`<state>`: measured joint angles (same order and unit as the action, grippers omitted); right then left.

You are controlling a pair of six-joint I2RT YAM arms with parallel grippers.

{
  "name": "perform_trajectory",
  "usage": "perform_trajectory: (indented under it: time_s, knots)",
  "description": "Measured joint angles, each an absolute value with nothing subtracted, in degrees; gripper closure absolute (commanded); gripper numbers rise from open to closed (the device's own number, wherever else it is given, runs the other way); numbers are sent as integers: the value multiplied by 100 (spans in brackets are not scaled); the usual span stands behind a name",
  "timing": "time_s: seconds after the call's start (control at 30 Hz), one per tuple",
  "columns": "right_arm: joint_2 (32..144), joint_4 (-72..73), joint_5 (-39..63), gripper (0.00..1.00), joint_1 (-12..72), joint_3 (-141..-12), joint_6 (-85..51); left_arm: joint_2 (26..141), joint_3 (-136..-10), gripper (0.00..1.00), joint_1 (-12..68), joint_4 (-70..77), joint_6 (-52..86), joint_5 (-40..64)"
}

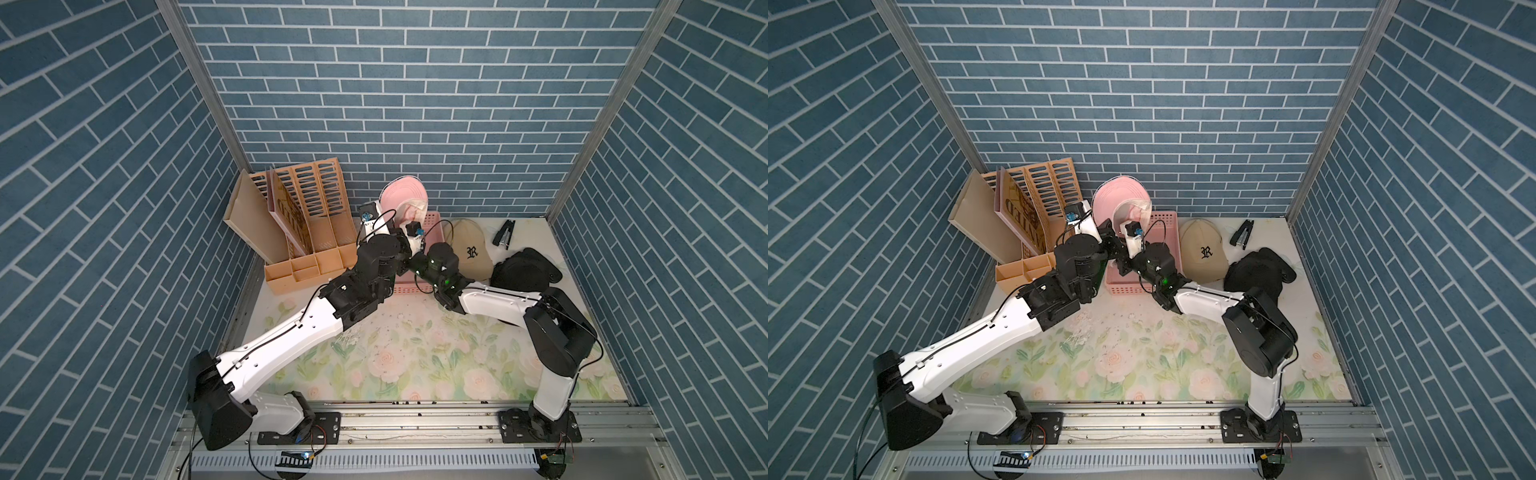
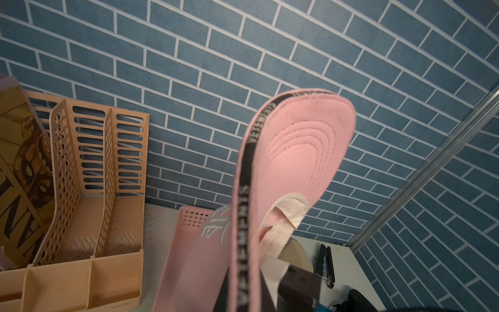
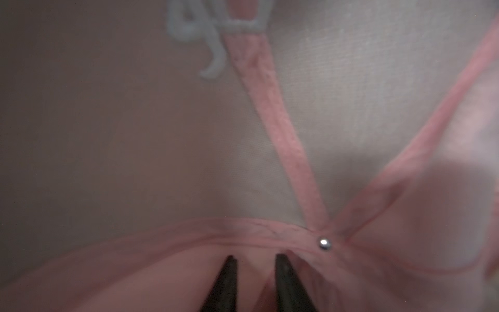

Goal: Turn the baseball cap inside out
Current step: Turn over the baseball cap.

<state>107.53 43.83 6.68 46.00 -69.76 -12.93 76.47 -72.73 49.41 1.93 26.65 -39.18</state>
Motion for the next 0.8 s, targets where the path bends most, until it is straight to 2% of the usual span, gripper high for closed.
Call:
perform_trajectory:
  time_s: [0.1, 0.23, 0.53, 0.63, 0.8]
  knots:
    - [10785, 4289, 617, 40, 4560, -6987, -1378, 7575, -7203, 100, 4939, 102, 2738, -3994]
    - [10416, 4248, 447, 35, 4521, -6431, -1437, 7542, -7133, 100, 4906, 73, 2689, -4187]
    - [8779, 4163, -34, 30, 4355, -5028, -1575, 7406, -7098, 100, 4768, 215, 2373, -4410]
    - [8700, 4261, -45, 29, 4060, -4969, -1796, 7384, -7098, 100, 4764, 224, 2327, -4342]
    - [9137, 4436, 56, 34, 3625, -5022, -1914, 7393, -7137, 100, 4764, 123, 2156, -3854]
